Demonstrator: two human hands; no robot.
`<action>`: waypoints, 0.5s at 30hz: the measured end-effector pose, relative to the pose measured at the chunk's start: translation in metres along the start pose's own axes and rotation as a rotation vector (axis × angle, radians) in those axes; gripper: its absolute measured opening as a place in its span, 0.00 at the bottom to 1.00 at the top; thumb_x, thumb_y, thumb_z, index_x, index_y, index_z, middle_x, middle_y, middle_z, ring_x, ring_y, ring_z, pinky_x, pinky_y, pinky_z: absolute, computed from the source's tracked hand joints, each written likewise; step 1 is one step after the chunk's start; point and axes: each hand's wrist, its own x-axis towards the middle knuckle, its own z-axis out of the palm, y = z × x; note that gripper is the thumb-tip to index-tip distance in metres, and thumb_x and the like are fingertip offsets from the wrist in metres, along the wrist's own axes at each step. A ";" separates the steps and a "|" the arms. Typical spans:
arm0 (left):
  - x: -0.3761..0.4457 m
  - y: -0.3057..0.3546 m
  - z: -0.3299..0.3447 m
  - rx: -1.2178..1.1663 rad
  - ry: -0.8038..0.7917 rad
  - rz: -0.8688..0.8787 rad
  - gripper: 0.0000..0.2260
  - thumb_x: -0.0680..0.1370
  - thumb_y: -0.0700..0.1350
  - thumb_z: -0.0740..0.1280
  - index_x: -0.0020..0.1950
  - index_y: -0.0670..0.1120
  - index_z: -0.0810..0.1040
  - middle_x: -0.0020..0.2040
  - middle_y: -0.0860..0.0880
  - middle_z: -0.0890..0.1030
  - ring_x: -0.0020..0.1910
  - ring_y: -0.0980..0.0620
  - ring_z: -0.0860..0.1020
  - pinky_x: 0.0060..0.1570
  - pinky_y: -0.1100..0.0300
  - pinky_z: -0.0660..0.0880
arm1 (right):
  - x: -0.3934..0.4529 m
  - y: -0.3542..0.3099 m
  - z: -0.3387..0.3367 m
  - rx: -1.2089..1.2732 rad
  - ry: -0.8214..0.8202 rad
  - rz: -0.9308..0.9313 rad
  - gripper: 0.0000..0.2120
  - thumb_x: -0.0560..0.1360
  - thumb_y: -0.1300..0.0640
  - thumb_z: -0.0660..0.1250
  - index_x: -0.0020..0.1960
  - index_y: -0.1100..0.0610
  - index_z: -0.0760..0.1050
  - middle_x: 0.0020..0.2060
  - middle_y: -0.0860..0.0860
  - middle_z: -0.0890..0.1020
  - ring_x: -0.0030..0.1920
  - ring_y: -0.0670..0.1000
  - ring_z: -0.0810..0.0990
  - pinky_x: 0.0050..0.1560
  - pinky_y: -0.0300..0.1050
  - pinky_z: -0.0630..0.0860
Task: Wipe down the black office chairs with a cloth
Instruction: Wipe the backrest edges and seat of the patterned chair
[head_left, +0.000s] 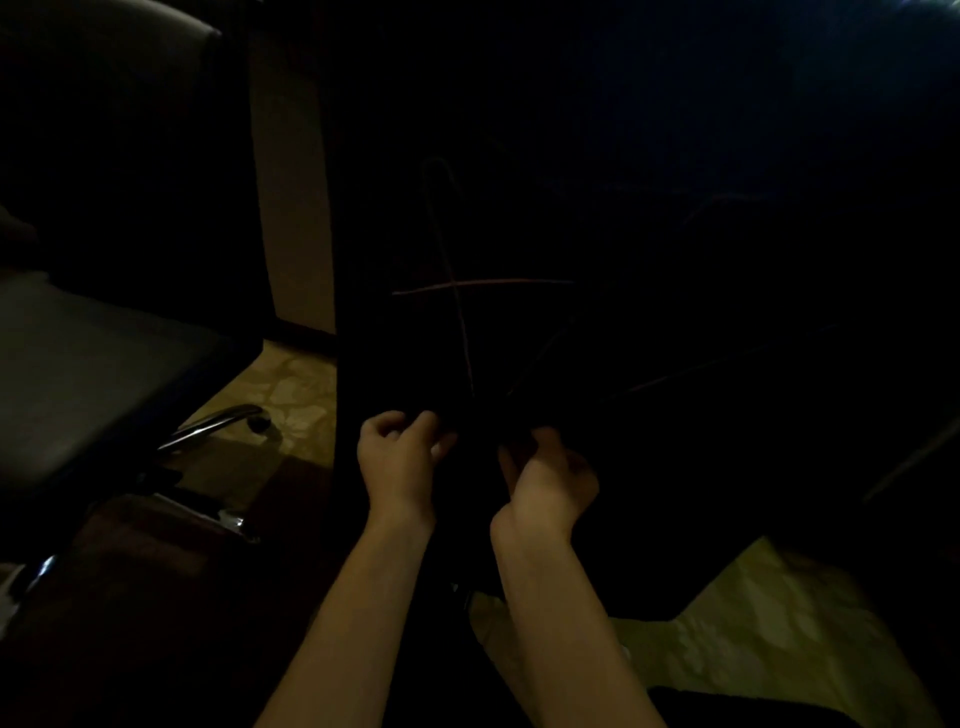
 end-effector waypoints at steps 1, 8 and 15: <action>-0.003 0.003 0.006 0.002 -0.011 0.041 0.12 0.75 0.35 0.69 0.55 0.45 0.72 0.52 0.44 0.79 0.48 0.47 0.83 0.37 0.64 0.79 | -0.002 -0.007 0.000 0.002 -0.023 -0.034 0.02 0.78 0.63 0.66 0.47 0.60 0.75 0.43 0.55 0.81 0.42 0.53 0.82 0.47 0.48 0.81; -0.015 -0.044 0.004 0.244 0.046 0.158 0.09 0.75 0.37 0.70 0.49 0.46 0.72 0.48 0.46 0.77 0.47 0.50 0.80 0.40 0.61 0.77 | 0.016 0.003 -0.027 -0.117 0.051 -0.186 0.04 0.78 0.63 0.65 0.45 0.60 0.73 0.40 0.56 0.80 0.37 0.51 0.81 0.40 0.45 0.80; -0.018 -0.047 0.000 0.303 0.014 0.163 0.09 0.75 0.39 0.71 0.52 0.48 0.76 0.49 0.47 0.80 0.49 0.48 0.81 0.46 0.54 0.80 | 0.020 -0.005 -0.042 -0.227 -0.019 -0.165 0.05 0.79 0.61 0.65 0.44 0.59 0.73 0.41 0.57 0.80 0.40 0.54 0.80 0.43 0.48 0.80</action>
